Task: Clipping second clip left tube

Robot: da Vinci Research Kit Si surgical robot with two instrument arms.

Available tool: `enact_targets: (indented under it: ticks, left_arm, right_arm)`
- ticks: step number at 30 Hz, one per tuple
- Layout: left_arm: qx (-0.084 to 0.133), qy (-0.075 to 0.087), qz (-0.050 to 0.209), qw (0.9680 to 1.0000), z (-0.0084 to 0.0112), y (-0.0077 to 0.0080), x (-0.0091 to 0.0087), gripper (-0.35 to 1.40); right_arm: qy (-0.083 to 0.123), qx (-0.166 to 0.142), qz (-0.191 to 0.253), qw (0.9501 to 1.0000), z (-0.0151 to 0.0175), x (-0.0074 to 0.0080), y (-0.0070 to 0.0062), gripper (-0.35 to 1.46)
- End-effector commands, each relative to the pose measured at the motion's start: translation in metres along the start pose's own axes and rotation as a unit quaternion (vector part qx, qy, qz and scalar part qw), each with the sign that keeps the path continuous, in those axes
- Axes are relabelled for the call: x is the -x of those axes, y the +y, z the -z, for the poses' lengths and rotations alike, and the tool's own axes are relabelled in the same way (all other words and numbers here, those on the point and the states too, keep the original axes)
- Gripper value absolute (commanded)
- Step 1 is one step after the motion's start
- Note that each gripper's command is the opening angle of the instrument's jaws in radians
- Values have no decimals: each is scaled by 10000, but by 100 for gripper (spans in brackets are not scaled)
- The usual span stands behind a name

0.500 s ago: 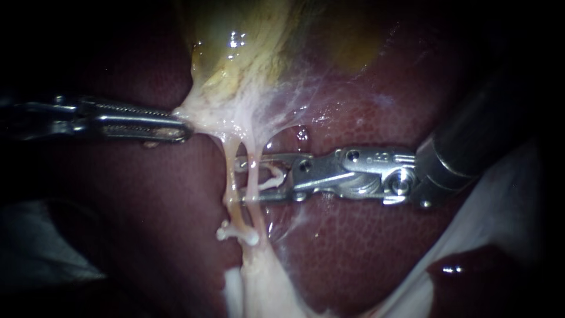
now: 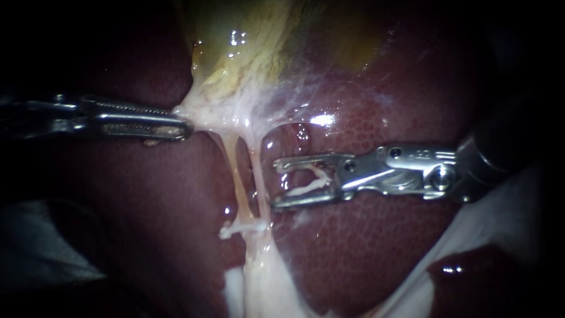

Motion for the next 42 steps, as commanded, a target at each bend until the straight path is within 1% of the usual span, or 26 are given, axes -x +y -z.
enact_targets:
  ticks: [1,6,7,10,12,15,17,20,23,27,34,38,42]
  left_arm:
    - [3,-1,0,10000,0,0,0,-35]
    - [4,-1,-1,10000,1,0,0,-35]
    - [5,-2,-1,10000,1,0,0,-35]
    - [5,-2,-1,10000,1,-1,1,-35]
    - [6,-2,-2,10000,1,-1,1,-35]
    - [5,-2,-1,10000,1,-1,1,-35]
    - [5,-2,-2,10000,1,-1,1,-35]
    - [5,-2,-1,10000,1,-1,1,-35]
    - [5,-2,-1,10000,1,-1,0,-35]
    - [5,-1,-1,10000,1,-1,0,-35]
    - [3,-1,0,10000,0,-1,0,-35]
    - [0,0,1,10000,-1,0,0,-35]
    - [-2,0,1,10000,-1,0,0,-35]
  right_arm:
    - [-12,-3,2,10000,3,1,0,42]
    - [-43,-18,8,10000,10,2,-4,46]
    - [-42,-24,-54,10000,12,1,-6,47]
    - [-40,-94,-176,9998,12,-2,-10,48]
    - [-44,-202,-261,9994,11,-5,-16,49]
    - [-53,-324,-398,9987,6,-10,-26,49]
    - [-19,-425,-508,9978,1,-14,-32,50]
    - [12,-539,-614,9967,-9,-20,-39,50]
    - [30,-613,-702,9956,-21,-25,-42,50]
    - [16,-650,-817,9945,-36,-26,-40,50]
    - [-25,-713,-1048,9919,-52,-17,-37,50]
    - [-29,-676,-1090,9917,-55,-10,-32,50]
    - [-53,-652,-1130,9914,-59,-1,-22,50]
